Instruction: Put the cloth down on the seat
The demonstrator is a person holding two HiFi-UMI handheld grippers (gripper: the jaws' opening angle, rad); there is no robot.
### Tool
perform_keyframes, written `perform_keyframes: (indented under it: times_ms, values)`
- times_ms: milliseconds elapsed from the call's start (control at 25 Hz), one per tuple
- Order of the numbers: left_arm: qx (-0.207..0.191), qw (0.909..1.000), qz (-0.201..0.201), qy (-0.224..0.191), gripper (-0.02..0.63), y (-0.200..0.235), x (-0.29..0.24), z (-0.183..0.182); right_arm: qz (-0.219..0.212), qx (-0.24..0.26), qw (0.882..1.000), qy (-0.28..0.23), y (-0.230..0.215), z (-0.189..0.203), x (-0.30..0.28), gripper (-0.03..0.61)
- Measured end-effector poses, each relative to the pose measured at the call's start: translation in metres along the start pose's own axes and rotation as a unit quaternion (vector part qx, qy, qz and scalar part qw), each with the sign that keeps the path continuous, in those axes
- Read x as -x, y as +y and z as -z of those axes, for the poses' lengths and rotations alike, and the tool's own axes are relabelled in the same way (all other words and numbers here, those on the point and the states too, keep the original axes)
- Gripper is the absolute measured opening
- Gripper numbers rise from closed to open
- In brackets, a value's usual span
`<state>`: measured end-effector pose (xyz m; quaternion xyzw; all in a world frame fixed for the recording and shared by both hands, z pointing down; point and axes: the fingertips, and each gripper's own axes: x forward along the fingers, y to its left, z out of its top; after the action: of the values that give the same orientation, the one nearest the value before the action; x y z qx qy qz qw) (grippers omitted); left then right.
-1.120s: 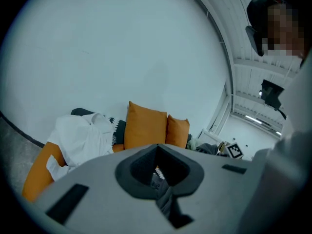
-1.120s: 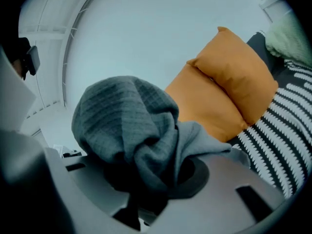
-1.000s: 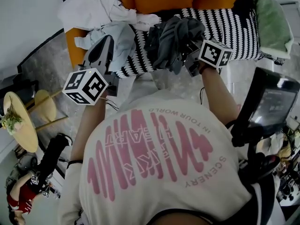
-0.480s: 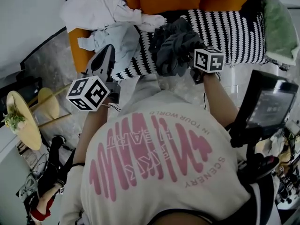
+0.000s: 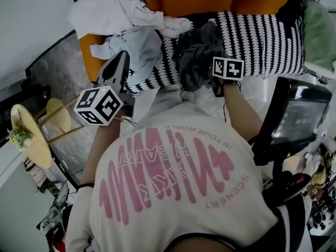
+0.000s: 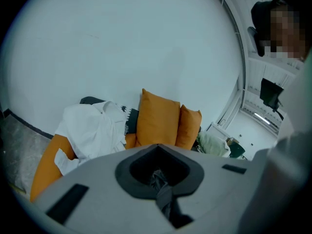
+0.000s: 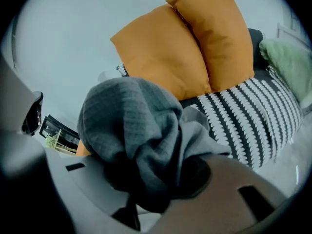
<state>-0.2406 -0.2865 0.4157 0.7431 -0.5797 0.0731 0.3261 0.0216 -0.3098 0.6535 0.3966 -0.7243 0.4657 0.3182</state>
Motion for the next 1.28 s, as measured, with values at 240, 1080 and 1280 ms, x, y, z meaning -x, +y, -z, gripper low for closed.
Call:
perform_keyframes:
  times_ms: [240,1080,1280]
  values:
    - [-0.004,1.0000,-0.002,0.009,0.008,0.006,-0.007,-0.007,0.017,-0.041,0.999,0.030,-0.013,0.019,-0.014,0.121]
    - [-0.007,0.9998,0.004,0.016,0.008,0.005,-0.010,0.001,-0.012,-0.048,0.997,0.066,-0.005,0.036,-0.026,0.249]
    - [-0.012,0.9997,0.017,0.013,0.008,-0.007,-0.012,-0.001,-0.019,-0.028,0.998,0.054,0.001,0.029,-0.014,0.262]
